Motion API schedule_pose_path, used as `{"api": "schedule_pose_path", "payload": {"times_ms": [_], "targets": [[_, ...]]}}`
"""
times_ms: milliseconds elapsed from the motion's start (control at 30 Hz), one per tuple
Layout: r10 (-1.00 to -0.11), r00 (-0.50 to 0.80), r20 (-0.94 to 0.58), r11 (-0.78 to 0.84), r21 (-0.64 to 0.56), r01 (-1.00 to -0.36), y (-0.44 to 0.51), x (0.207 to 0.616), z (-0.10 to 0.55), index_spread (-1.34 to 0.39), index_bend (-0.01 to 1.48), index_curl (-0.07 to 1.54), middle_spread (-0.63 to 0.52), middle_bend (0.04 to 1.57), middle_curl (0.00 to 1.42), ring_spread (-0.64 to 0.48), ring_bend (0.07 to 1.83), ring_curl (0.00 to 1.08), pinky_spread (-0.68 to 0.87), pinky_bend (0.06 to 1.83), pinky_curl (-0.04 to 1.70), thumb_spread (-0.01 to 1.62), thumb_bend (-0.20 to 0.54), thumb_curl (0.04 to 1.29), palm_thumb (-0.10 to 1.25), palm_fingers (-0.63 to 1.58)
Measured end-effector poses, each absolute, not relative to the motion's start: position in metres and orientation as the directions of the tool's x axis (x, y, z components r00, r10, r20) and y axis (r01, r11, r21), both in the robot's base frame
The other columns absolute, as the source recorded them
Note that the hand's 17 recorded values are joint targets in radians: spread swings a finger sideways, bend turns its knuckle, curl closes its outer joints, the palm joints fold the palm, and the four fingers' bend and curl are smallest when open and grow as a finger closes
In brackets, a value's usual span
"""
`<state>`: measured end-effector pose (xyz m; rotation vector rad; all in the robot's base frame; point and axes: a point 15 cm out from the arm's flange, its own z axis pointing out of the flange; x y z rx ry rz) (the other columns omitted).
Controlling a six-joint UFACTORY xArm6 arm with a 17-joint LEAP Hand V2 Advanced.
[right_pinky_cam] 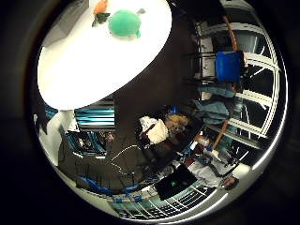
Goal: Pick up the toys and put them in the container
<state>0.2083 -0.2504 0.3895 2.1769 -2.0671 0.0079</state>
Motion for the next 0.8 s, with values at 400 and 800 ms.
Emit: {"api": "schedule_pose_path", "payload": {"times_ms": [400,800], "targets": [[-0.995,-0.033,0.098,0.018,-0.145,-0.989,-0.281,0.266,0.411,-0.40,0.17,0.29,-0.08,0.23,0.34,0.15,0.32,0.22,0.40,0.40,0.24,1.11,-0.013,0.27,0.39,0.29],[-0.989,-0.137,0.062,0.125,-0.161,-0.979,-0.341,0.326,0.353,-0.39,0.16,0.27,-0.02,0.20,0.33,0.18,0.33,0.23,0.41,0.44,0.27,1.10,-0.023,0.26,0.39,0.21]]}}
